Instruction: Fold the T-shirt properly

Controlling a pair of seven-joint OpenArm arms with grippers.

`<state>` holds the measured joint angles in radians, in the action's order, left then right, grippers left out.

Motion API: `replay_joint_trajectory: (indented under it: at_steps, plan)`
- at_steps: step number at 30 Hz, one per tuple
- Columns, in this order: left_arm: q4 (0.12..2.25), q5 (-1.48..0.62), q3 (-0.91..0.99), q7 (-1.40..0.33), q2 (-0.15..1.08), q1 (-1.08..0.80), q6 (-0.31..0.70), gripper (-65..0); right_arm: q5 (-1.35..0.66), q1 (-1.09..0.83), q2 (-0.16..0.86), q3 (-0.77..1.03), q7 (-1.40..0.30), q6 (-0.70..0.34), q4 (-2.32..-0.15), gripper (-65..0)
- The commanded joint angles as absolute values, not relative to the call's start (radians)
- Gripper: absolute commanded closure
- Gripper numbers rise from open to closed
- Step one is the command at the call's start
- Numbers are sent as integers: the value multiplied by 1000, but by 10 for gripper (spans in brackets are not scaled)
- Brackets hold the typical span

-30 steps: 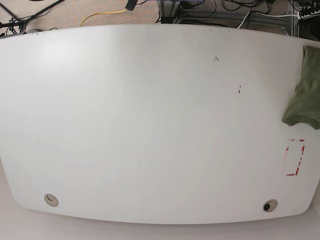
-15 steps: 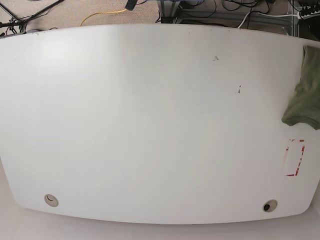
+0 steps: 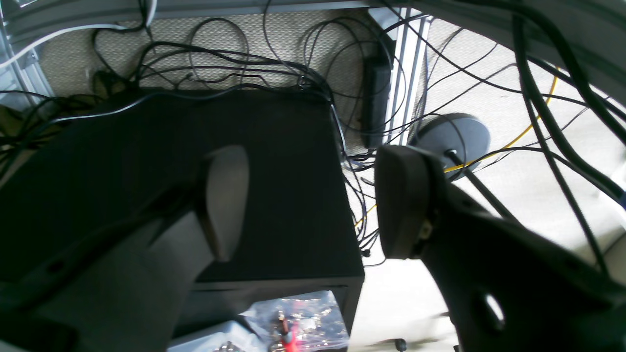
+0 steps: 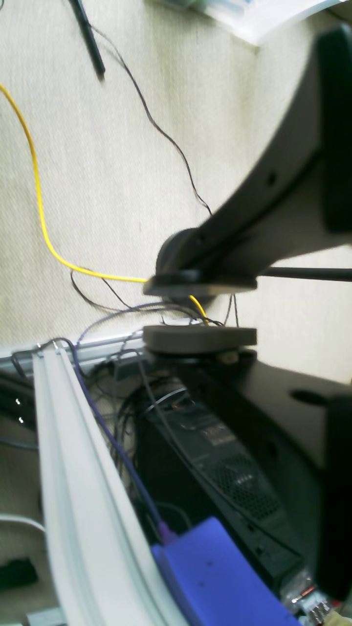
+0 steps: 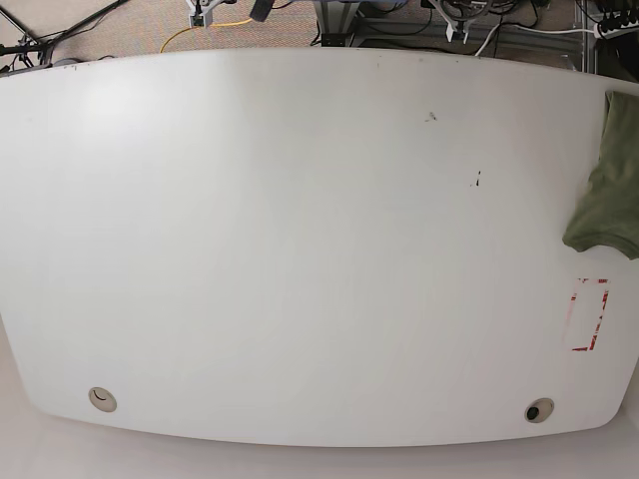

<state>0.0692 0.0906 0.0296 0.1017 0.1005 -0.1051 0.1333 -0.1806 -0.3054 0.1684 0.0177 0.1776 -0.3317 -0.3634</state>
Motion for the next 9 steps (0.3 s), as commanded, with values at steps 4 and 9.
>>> replay_joint_trajectory:
  at_steps: [4,9]
  plan:
    - [124,93,30,30,107,-111,124,-369,-179,-300,173,16,162,-308,-363,-101]
    - [124,91,31,35,105,-111,124,-369,-180,-298,166,16,162,-308,-363,-101]
